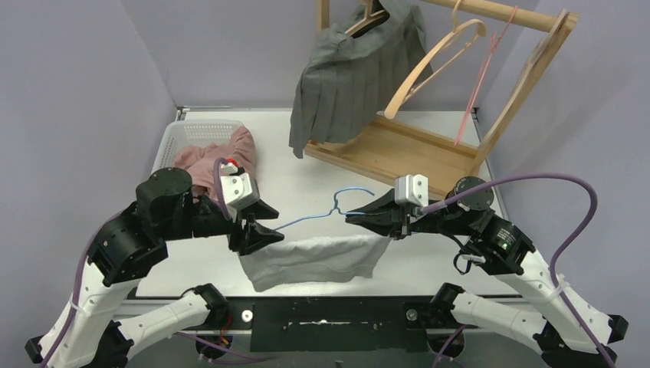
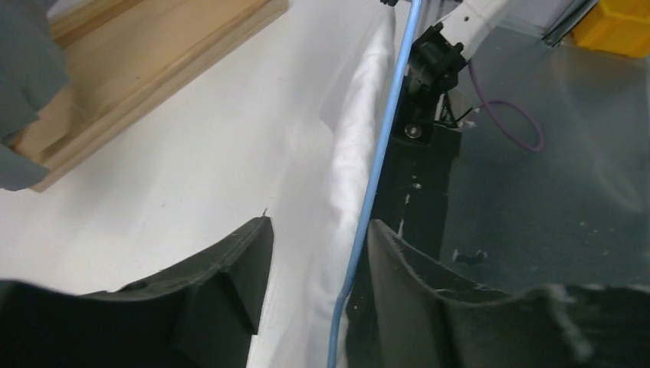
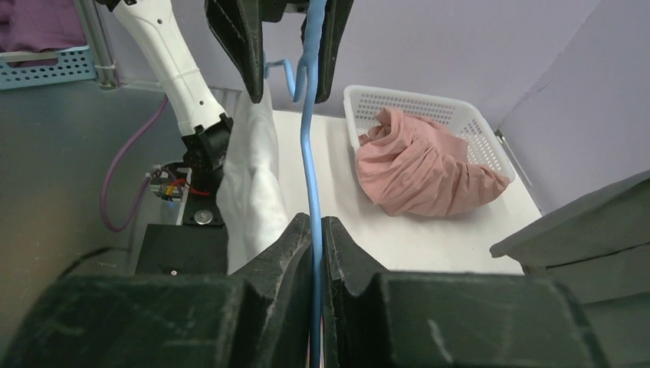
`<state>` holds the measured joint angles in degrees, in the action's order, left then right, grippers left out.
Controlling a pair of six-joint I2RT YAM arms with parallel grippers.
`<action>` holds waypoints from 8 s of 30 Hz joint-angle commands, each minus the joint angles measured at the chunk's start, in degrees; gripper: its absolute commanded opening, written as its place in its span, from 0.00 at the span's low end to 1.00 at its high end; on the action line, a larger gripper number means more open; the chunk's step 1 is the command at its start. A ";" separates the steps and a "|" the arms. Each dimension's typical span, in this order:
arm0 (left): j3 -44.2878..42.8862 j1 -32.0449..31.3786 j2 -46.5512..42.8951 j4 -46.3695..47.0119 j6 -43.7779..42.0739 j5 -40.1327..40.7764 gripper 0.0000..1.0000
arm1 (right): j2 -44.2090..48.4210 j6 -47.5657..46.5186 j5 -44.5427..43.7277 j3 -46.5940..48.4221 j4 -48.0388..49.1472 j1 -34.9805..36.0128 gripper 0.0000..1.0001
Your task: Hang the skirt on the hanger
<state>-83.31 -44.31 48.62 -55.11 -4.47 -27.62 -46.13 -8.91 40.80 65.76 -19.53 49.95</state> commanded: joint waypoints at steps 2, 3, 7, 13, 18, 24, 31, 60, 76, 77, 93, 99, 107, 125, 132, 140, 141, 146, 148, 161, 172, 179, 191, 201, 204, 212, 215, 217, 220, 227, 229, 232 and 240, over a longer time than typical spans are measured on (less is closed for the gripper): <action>2.18 -0.25 -0.48 5.44 2.56 -6.56 0.36 | 1.31 0.42 2.07 1.99 6.68 0.06 0.00; 2.44 -0.25 -0.46 5.33 2.49 -6.57 0.29 | 1.26 0.58 2.27 2.09 6.82 0.03 0.00; 2.10 -0.25 -0.69 5.07 1.43 -4.99 0.04 | 1.61 1.50 1.86 1.71 7.78 0.05 0.00; 1.30 -0.25 -1.24 6.19 -1.16 8.51 0.00 | 3.11 4.67 -9.64 -1.21 10.07 0.06 0.64; 0.98 -0.25 -0.13 6.95 -2.70 19.69 0.00 | 4.64 4.70 -20.16 -3.11 12.08 0.17 0.71; 1.05 -0.24 1.07 10.87 -4.38 29.31 0.00 | 6.02 5.82 -35.80 -4.99 15.53 0.08 0.72; 0.83 -0.25 7.60 22.98 -1.79 32.64 0.00 | 6.94 6.41 -39.37 -6.96 19.78 0.05 0.72; -40.49 1.24 54.49 49.95 2.84 36.07 0.00 | 8.05 7.65 -35.25 -12.42 19.40 0.41 0.74; -59.93 3.63 74.06 45.69 9.01 35.57 0.00 | 9.37 7.63 -35.49 -13.19 19.05 0.54 0.74; -60.28 3.84 74.48 45.26 9.77 35.58 0.00 | 9.40 7.55 -35.58 -13.13 18.88 0.59 0.74; -38.84 7.65 52.00 44.22 14.33 25.22 0.55 | 5.85 8.39 -38.92 -13.20 17.48 0.42 0.76; -12.08 11.78 31.47 48.69 13.07 30.68 0.61 | 2.47 11.25 -41.55 -15.18 20.36 0.12 0.77; 11.94 21.80 13.11 36.43 15.88 48.81 0.67 | -0.95 16.05 -43.19 -20.44 25.09 -1.69 0.77; 13.11 49.52 30.04 33.24 23.49 31.07 0.84 | -12.06 25.58 -37.96 -26.65 33.77 -10.53 0.78; 15.02 50.66 33.20 33.44 23.46 28.91 0.84 | -15.48 27.81 -39.99 -26.86 36.28 -11.66 0.78; 16.98 51.39 34.66 35.52 21.52 28.83 0.83 | -20.67 30.96 -39.75 -24.72 37.83 -12.86 0.78; 17.50 51.85 35.00 37.21 20.87 27.94 0.84 | -21.09 30.78 -39.67 -24.11 37.81 -12.87 0.78; 15.30 52.93 38.92 44.30 18.65 22.23 0.84 | -22.25 29.27 -38.79 -22.15 37.71 -12.86 0.77; 13.71 52.99 41.76 46.35 18.19 21.34 0.84 | -22.10 28.77 -39.17 -21.84 37.57 -12.95 0.77; 10.70 52.05 49.18 52.32 20.10 -1.95 0.00 | -7.40 24.80 -46.96 -13.46 13.66 -18.84 0.77; 4.17 41.93 25.58 34.54 11.18 12.83 0.00 | -1.03 27.14 -48.90 -3.81 0.55 -18.95 0.77; 6.86 36.24 7.97 35.08 14.10 -0.73 0.00 | -1.06 29.39 -49.89 4.57 -6.85 -18.92 0.77; 24.46 32.89 -0.39 51.96 34.11 -16.63 0.00 | -3.04 36.80 -47.10 8.96 -15.96 -18.93 0.77; 18.20 12.66 9.05 42.78 25.32 6.11 0.00 | -2.10 39.05 -46.73 2.90 -15.53 -18.93 0.77; 13.20 8.61 12.48 40.52 22.54 10.46 0.00 | -2.99 39.14 -47.19 3.32 -15.39 -18.94 0.77; 32.07 3.88 13.21 54.05 26.88 12.94 0.24 | -4.58 44.10 -46.65 -2.73 -14.15 -18.91 0.78; 41.66 3.20 14.08 59.82 30.90 12.95 0.47 | -5.39 47.15 -45.37 -6.20 -13.80 -18.82 0.79; 44.63 3.18 14.47 60.94 33.41 13.03 0.56 | -6.83 48.28 -43.96 -7.80 -13.61 -18.88 0.79; 44.34 3.61 13.21 58.08 34.26 16.77 0.61 | -10.89 48.21 -40.61 -8.84 -12.82 -18.57 0.80; 42.57 10.97 10.62 54.79 37.63 23.18 0.64 | -23.12 49.28 -45.91 -5.36 -12.51 -9.40 0.81; 41.55 12.41 12.07 55.15 37.67 21.85 0.64 | -25.57 52.63 -49.78 -5.09 -14.35 -7.96 0.81; 38.95 12.08 16.08 56.56 35.95 20.96 0.64 | -25.28 57.47 -53.41 -8.71 -15.02 -7.82 0.80; 29.70 10.58 31.47 60.27 31.41 18.15 0.56 | -19.29 59.90 -53.76 -17.65 -14.48 -8.69 0.58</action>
<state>-47.55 -32.99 74.91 -0.32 30.09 -6.52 -68.45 49.10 -11.66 50.43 -35.27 41.91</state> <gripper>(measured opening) 0.592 0.650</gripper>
